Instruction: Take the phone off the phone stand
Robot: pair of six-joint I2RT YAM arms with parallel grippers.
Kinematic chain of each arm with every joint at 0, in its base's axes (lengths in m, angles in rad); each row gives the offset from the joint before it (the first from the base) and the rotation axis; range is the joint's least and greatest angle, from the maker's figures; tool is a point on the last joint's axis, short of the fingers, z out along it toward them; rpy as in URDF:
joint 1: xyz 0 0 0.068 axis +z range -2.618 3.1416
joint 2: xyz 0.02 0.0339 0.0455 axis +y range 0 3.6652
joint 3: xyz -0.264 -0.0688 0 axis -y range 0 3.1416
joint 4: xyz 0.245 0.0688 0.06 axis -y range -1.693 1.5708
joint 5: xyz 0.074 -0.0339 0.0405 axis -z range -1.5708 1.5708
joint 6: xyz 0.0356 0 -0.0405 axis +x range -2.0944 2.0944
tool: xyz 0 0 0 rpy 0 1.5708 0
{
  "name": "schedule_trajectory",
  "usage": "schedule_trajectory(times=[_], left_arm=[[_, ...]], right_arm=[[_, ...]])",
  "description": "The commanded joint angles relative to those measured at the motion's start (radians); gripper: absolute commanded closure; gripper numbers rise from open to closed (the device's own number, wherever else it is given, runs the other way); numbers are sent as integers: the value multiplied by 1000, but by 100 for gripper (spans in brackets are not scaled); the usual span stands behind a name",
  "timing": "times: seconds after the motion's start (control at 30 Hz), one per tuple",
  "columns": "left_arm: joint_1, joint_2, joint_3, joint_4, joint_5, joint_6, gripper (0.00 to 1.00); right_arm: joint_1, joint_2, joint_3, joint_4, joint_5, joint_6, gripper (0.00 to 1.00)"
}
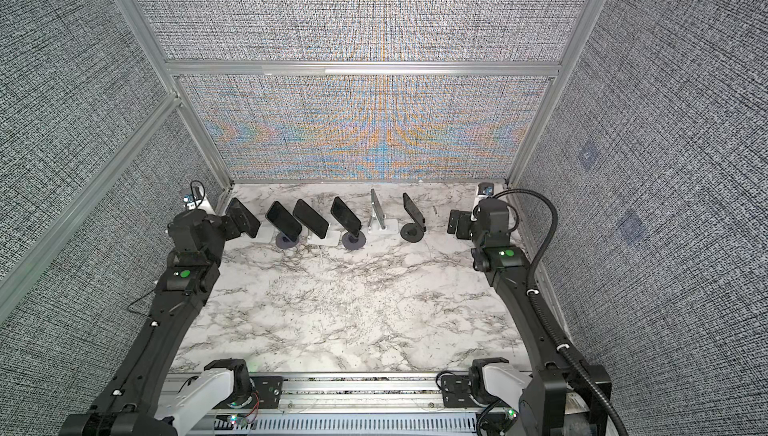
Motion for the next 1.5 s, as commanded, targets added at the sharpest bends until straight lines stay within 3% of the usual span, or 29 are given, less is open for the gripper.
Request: schedule_trajectory(times=[0.0, 0.13, 0.27, 0.37, 0.57, 1.03, 1.47], left_arm=[[42, 69, 94, -283, 227, -18, 0], [131, 145, 136, -254, 360, -3, 2], [278, 236, 101, -85, 635, 16, 5], [354, 349, 135, -55, 681, -20, 9], [362, 485, 118, 122, 800, 30, 13], [367, 624, 151, 212, 712, 102, 18], [368, 762, 235, 267, 841, 79, 35]], right_arm=[[19, -11, 79, -415, -135, 68, 1], [21, -54, 92, -479, -238, 77, 1], [15, -55, 129, -538, -379, 34, 1], [15, -43, 160, -567, -467, 27, 2], [15, -34, 207, -589, -497, 13, 2], [7, -68, 144, -570, -519, 28, 5], [7, -112, 108, -576, -467, 4, 5]])
